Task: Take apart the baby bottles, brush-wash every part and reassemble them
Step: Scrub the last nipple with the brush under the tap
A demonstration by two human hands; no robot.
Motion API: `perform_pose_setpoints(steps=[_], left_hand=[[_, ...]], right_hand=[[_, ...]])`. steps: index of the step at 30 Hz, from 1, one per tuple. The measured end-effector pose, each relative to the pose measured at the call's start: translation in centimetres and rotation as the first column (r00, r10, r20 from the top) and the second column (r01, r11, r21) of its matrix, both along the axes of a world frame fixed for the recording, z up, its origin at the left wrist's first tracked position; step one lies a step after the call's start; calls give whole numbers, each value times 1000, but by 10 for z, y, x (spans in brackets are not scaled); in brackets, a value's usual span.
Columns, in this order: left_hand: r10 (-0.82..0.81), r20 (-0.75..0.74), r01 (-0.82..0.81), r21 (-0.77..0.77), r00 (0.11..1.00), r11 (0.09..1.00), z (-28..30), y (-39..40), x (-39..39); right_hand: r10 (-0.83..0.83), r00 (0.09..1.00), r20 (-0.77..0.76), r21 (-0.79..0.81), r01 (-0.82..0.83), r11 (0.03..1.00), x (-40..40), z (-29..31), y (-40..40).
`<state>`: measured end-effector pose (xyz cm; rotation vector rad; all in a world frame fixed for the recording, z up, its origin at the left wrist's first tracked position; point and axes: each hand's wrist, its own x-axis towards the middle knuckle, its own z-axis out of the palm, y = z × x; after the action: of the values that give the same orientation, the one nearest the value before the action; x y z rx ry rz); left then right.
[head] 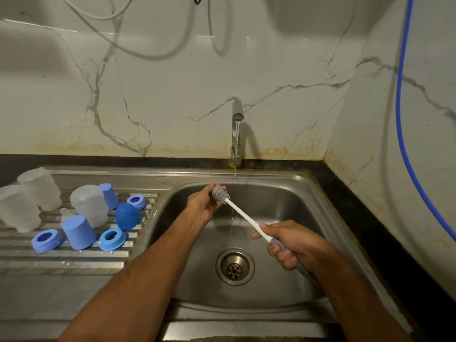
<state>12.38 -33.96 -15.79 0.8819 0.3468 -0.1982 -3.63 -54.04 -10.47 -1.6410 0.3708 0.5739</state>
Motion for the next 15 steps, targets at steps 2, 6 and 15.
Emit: perform_pose_setpoints(steps=[2,6,15], left_hand=[[14,-36,-14,0,999,1000,-1,-3,-1],[46,-64,-47,-8,997,999,-2,-10,-4],[133,-133,-141,-52,982,989,-4,29,0]], right_hand=[[0,1000,3,-17,0,1000,-1,-2,-3],[-2,1000,16,-48,2,999,-3,-4,-8],[-44,999,2,-93,44,995,-8,-5,-23]])
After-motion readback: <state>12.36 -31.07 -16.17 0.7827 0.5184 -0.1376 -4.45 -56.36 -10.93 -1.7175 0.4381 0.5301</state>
